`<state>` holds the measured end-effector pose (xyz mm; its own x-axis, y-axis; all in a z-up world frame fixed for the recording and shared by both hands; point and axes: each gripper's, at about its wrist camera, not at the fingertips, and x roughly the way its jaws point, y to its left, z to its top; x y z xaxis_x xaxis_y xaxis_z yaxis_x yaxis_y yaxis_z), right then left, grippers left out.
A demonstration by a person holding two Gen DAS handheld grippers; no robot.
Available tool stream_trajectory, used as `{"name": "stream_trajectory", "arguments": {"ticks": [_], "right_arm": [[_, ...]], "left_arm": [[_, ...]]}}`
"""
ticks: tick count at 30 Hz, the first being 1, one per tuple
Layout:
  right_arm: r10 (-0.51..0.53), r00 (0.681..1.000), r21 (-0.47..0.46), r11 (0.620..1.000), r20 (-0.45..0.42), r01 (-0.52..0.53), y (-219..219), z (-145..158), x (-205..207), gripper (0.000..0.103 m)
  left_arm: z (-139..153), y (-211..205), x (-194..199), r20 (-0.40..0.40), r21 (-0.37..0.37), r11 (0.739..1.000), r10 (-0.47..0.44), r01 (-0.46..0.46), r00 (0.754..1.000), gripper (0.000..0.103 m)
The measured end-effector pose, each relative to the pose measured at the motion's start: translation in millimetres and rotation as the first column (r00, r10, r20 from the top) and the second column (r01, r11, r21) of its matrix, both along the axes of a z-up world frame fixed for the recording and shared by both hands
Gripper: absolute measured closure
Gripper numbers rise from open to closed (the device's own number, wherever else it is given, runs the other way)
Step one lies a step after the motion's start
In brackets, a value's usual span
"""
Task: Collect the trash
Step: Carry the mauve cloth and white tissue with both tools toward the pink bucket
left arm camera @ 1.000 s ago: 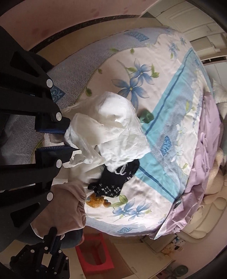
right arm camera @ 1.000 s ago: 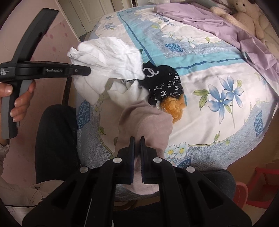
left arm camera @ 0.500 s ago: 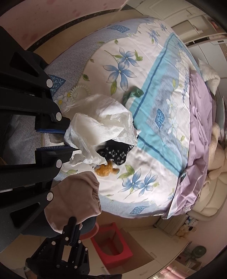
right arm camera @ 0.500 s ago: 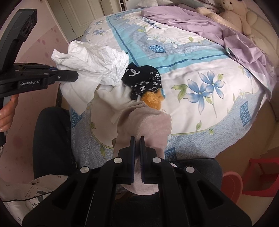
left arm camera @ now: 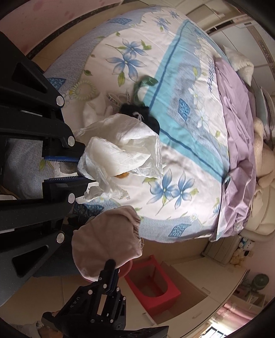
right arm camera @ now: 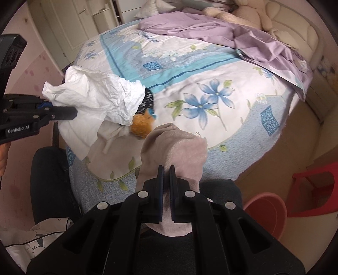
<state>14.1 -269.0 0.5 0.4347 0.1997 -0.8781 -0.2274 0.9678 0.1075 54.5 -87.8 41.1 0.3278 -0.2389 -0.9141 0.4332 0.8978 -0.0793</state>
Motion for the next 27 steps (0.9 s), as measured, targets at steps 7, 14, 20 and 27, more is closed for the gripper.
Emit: {"name": "stream_trajectory", "arguments": {"ticks": [7,14,20,27], "right_arm": [[-0.13,0.991,-0.002,0.992,0.029,0.13,-47.1,4.1,-7.0,0.099],[-0.258,0.965,0.008,0.966,0.044,0.258,-92.0,2.8,-19.2,0.099],[-0.333,0.942,-0.016,0.942,0.05,0.334,-121.4,-0.9,-32.3,0.099],[-0.437,0.898,-0.03,0.898,0.051,0.439,-161.4,-4.9,-53.2,0.099]], "left_arm": [[4.3,-49.2,5.7,0.011,-0.008,0.995,-0.095,0.095,0.995,0.091],[8.1,-103.6,8.2,0.019,-0.002,0.98,-0.2,0.2,0.98,0.091],[4.1,-152.8,4.8,0.014,0.015,0.955,-0.296,0.296,0.955,0.091],[-1.0,-213.2,-7.9,0.009,0.017,0.912,-0.41,0.409,0.912,0.091]]}}
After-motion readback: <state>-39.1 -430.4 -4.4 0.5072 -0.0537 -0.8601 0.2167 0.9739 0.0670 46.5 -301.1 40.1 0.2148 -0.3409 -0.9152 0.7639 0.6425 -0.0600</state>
